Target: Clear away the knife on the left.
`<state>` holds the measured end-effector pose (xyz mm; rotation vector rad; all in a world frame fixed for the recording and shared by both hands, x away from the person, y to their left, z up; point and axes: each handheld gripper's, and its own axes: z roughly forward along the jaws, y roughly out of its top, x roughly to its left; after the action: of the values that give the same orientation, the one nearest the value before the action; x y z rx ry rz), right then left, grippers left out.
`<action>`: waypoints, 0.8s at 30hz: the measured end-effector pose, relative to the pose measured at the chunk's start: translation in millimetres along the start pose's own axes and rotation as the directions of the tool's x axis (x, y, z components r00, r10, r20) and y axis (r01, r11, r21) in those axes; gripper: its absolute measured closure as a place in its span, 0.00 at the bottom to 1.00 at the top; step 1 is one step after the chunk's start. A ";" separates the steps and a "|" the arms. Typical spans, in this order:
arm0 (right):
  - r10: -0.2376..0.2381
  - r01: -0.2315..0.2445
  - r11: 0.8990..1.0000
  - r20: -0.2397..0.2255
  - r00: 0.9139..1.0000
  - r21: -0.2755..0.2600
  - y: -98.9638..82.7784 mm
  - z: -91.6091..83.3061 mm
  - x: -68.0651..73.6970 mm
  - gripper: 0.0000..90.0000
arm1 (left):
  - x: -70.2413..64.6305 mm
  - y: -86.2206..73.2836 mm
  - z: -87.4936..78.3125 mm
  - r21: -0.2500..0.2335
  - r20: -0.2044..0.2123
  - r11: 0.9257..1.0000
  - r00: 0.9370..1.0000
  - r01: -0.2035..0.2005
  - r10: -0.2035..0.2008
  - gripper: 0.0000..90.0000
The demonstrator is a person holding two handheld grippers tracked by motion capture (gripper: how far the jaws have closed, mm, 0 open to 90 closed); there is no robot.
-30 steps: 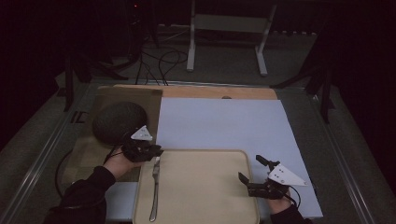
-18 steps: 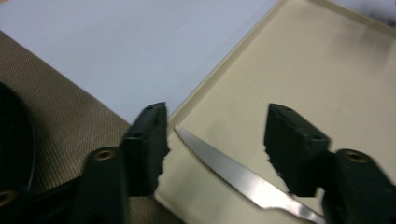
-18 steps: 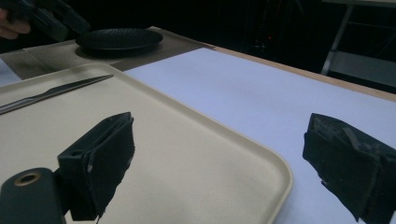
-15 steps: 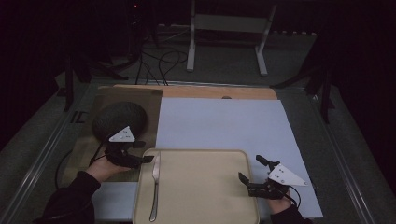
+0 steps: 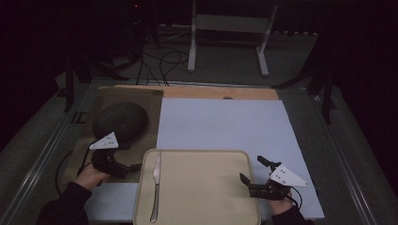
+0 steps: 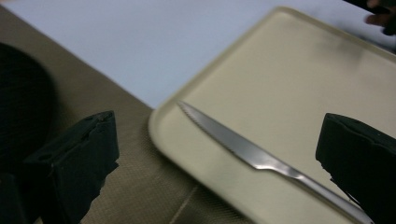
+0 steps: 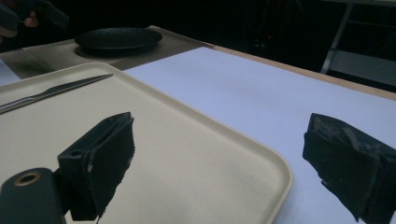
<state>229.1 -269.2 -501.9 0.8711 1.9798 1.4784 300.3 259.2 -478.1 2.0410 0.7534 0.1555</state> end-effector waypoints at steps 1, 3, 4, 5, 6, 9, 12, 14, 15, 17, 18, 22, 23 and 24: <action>0.000 0.000 1.000 0.000 1.000 0.000 0.0 0.0 0.0 0.10 | 0.0 0.0 0.0 0.000 0.000 1.000 1.000 0.000 0.000 0.00; 0.002 -0.002 1.000 0.001 1.000 0.000 0.1 0.0 0.2 0.10 | 2.0 -11.1 -6.8 -0.049 0.006 0.999 1.000 0.013 -0.012 0.00; 0.000 0.000 1.000 0.002 1.000 0.000 0.1 -0.2 0.0 0.10 | 2.3 -14.7 -8.9 -0.061 0.013 0.998 1.000 0.013 -0.012 0.00; 0.001 -0.001 1.000 0.002 1.000 0.001 0.0 -0.2 0.2 0.10 | 2.8 -18.6 -10.7 -0.079 0.017 0.997 1.000 0.016 -0.015 0.00; 0.001 -0.001 1.000 0.001 1.000 0.001 0.0 -0.3 0.2 0.10 | 3.5 -22.4 -12.2 -0.089 0.011 0.996 1.000 0.022 -0.021 0.00; -0.001 0.001 1.000 0.002 1.000 0.005 0.3 -0.1 1.3 0.10 | 5.0 -32.7 -16.1 -0.118 0.003 0.993 1.000 0.030 -0.030 0.00; -0.002 0.002 1.000 0.000 1.000 0.006 0.2 0.3 1.7 0.10 | 6.4 -38.3 -20.0 -0.126 -0.015 0.991 0.999 0.036 -0.039 0.00; -0.001 0.001 1.000 0.000 1.000 0.007 0.0 0.5 1.5 0.10 | 6.9 -40.4 -23.4 -0.146 -0.024 0.989 0.999 0.037 -0.041 0.00; -0.002 0.002 1.000 0.000 1.000 0.007 -0.1 0.5 1.3 0.10 | 7.0 -41.5 -25.5 -0.157 -0.029 0.987 0.999 0.034 -0.039 0.00; -0.002 0.002 1.000 0.001 1.000 0.006 0.0 0.2 1.2 0.10 | 7.5 -43.5 -28.7 -0.175 -0.043 0.983 0.998 0.046 -0.055 0.00; -0.001 0.001 1.000 0.002 1.000 0.006 0.0 -0.2 1.2 0.10 | 7.6 -44.7 -30.2 -0.182 -0.052 0.982 0.997 0.044 -0.054 0.00; -0.003 0.003 1.000 0.001 1.000 0.005 -0.2 -0.7 0.9 0.10 | 7.4 -50.0 -35.3 -0.208 -0.067 0.977 0.996 0.050 -0.065 0.00; -0.003 0.003 1.000 0.001 1.000 0.006 -0.2 -0.8 1.0 0.10 | 6.7 -52.0 -36.2 -0.209 -0.077 0.977 0.995 0.050 -0.067 0.00; -0.006 0.006 1.000 0.000 1.000 0.003 -0.2 -1.1 0.6 0.10 | 6.2 -53.7 -36.7 -0.208 -0.079 0.977 0.994 0.052 -0.070 0.00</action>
<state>227.9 -269.5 -501.9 0.8663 1.9835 1.4718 266.9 310.1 -501.7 1.8219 0.8176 0.2765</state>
